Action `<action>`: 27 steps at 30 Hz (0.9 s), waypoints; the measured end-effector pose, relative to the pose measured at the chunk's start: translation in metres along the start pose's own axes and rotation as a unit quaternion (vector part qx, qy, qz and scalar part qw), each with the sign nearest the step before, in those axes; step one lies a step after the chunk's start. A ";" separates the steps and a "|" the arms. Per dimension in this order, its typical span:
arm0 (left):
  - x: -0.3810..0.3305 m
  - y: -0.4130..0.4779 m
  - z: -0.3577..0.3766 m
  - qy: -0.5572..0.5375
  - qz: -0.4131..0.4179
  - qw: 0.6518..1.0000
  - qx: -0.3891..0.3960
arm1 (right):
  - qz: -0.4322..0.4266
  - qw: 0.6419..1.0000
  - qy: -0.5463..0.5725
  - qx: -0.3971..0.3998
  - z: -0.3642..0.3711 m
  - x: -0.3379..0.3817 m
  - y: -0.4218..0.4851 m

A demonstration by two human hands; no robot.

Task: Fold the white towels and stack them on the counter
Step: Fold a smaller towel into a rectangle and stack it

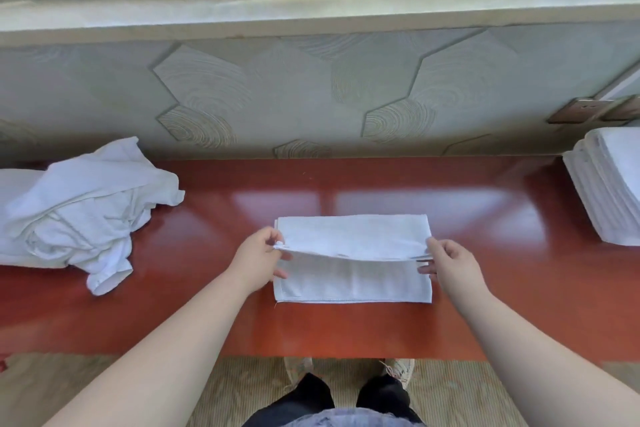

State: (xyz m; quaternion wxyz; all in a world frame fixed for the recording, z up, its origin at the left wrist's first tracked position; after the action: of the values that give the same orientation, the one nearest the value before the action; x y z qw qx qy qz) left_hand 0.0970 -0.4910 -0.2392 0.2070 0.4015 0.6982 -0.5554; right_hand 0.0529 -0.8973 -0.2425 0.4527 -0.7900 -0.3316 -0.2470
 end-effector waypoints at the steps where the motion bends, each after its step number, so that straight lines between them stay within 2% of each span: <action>1: 0.009 -0.007 0.007 -0.018 -0.007 1.000 0.005 | 0.000 1.000 -0.016 0.000 0.004 -0.007 -0.005; 3: 0.019 -0.016 0.015 -0.030 0.003 1.000 -0.003 | -0.001 0.999 -0.034 -0.015 0.005 -0.016 -0.012; 7: 0.036 -0.039 0.012 -0.003 0.036 0.997 -0.073 | -0.021 0.996 -0.066 -0.061 -0.004 -0.026 -0.026; 11: 0.062 -0.054 0.012 0.131 0.053 0.986 -0.083 | -0.018 0.988 -0.153 -0.027 0.001 -0.048 -0.034; 13: 0.074 -0.056 0.014 0.156 0.042 0.983 -0.082 | -0.009 0.983 -0.184 -0.005 0.005 -0.061 -0.035; 17: 0.085 -0.056 0.020 0.098 0.001 0.991 -0.087 | -0.016 0.975 -0.221 0.022 0.009 -0.072 -0.034; 21: 0.075 -0.048 0.026 0.069 -0.031 0.991 -0.113 | -0.039 0.969 -0.244 0.002 0.005 -0.065 -0.028; 25: 0.071 -0.053 0.019 0.059 -0.012 0.984 -0.168 | -0.046 0.973 -0.223 -0.038 -0.002 -0.066 -0.034; 27: 0.077 -0.056 0.021 0.076 -0.025 0.984 -0.162 | -0.041 0.970 -0.240 -0.018 0.000 -0.072 -0.037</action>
State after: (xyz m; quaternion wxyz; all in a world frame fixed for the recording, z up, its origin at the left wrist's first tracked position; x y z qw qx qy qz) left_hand 0.0038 -0.4890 -0.2679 0.2016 0.3858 0.8024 -0.4083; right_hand -0.0225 -0.9054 -0.2715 0.3348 -0.8200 -0.4582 -0.0749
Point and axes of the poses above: each hand's wrist, its own y-axis towards the middle knuckle, its own z-axis out of the palm, x = y × z, the point moved 9 cm from there along y, towards the middle knuckle, and after that the axes turned 6 degrees about -y, right-handed, at the moved point
